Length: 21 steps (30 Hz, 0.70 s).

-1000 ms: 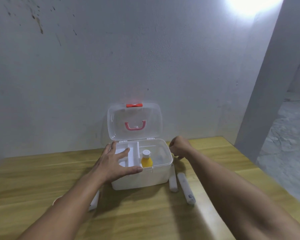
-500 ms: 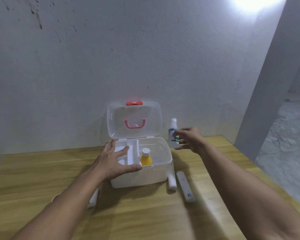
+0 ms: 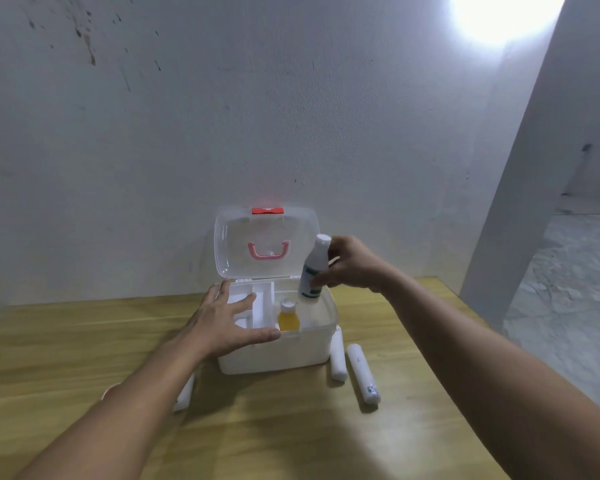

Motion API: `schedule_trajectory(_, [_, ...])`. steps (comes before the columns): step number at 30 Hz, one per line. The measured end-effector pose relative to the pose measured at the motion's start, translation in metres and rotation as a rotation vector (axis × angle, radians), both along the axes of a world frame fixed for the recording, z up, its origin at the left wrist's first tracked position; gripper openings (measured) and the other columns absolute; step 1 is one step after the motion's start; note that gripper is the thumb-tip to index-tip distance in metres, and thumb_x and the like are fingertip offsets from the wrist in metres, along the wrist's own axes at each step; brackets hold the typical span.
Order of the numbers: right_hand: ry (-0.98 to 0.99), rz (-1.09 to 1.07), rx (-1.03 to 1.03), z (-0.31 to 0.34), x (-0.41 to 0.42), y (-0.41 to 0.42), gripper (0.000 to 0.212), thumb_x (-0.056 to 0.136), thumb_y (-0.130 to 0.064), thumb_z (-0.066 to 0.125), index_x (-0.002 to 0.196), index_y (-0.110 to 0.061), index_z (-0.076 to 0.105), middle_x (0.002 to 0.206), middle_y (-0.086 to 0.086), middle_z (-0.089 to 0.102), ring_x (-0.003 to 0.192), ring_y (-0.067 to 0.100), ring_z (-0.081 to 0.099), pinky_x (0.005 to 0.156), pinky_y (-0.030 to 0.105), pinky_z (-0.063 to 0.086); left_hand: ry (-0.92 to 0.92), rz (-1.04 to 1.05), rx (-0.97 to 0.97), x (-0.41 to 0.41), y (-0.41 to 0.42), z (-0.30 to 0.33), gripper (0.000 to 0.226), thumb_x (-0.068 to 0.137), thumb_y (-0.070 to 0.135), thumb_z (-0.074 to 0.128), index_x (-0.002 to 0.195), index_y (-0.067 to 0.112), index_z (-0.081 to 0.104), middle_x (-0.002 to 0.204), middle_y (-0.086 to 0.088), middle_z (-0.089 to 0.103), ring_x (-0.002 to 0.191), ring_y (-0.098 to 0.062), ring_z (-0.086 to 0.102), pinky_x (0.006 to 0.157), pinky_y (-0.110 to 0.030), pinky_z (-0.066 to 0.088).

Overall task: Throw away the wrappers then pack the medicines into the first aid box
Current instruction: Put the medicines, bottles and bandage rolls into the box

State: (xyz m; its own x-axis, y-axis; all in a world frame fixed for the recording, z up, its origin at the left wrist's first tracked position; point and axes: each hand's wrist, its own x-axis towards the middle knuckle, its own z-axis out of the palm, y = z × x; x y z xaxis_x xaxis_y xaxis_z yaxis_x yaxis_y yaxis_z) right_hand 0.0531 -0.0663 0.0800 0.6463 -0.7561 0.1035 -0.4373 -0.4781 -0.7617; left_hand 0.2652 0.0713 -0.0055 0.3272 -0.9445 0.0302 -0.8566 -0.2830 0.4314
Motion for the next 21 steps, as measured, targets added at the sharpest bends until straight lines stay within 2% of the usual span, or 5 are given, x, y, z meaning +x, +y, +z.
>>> schedule_trajectory(2, [0.124,0.025,-0.093,-0.005,0.008,0.003,0.049,0.063,-0.003,0.086,0.106,-0.001,0.064,0.101,0.012,0.069,0.09,0.029,0.068,0.08,0.04,0.06,-0.009,-0.003,-0.003,0.0,0.0,0.0,0.123,0.034,0.101,0.041,0.142,0.043,0.033,0.161,0.006,-0.004,0.148,-0.017,-0.007,0.118,-0.048,0.018])
schedule_trajectory(6, [0.298,0.07,-0.213,-0.017,0.021,0.007,0.074,0.056,-0.003,0.089,0.119,-0.016,0.052,0.11,0.008,0.065,0.095,0.026,0.065,0.084,0.04,0.058,-0.018,-0.003,-0.001,0.002,-0.001,-0.002,0.123,0.034,0.101,0.039,0.142,0.044,0.032,0.161,0.005,-0.005,0.148,-0.018,-0.008,0.117,-0.05,0.017])
schedule_trajectory(10, [0.404,0.091,-0.283,-0.029,0.028,0.009,0.07,0.058,-0.01,0.09,0.116,-0.026,0.052,0.115,0.006,0.063,0.095,0.027,0.064,0.083,0.042,0.058,-0.029,0.0,0.003,0.002,-0.002,-0.003,0.124,0.033,0.102,0.037,0.143,0.044,0.031,0.161,0.003,-0.005,0.148,-0.019,-0.009,0.117,-0.05,0.016])
schedule_trajectory(16, [0.422,0.092,-0.287,-0.035,0.029,0.01,0.052,0.078,-0.01,0.077,0.126,-0.018,0.058,0.117,0.011,0.067,0.096,0.024,0.064,0.085,0.036,0.053,-0.036,-0.001,-0.004,0.002,-0.003,-0.003,0.125,0.031,0.102,0.034,0.142,0.044,0.031,0.161,0.004,-0.005,0.148,-0.022,-0.006,0.116,-0.053,0.017])
schedule_trajectory(21, [0.379,0.055,-0.314,-0.033,0.027,0.01,0.046,0.078,-0.007,0.076,0.121,-0.014,0.063,0.115,0.012,0.068,0.099,0.027,0.066,0.085,0.036,0.055,-0.034,0.004,-0.002,0.002,-0.003,-0.004,0.126,0.031,0.103,0.034,0.142,0.044,0.031,0.161,0.004,-0.005,0.148,-0.021,-0.005,0.116,-0.052,0.017])
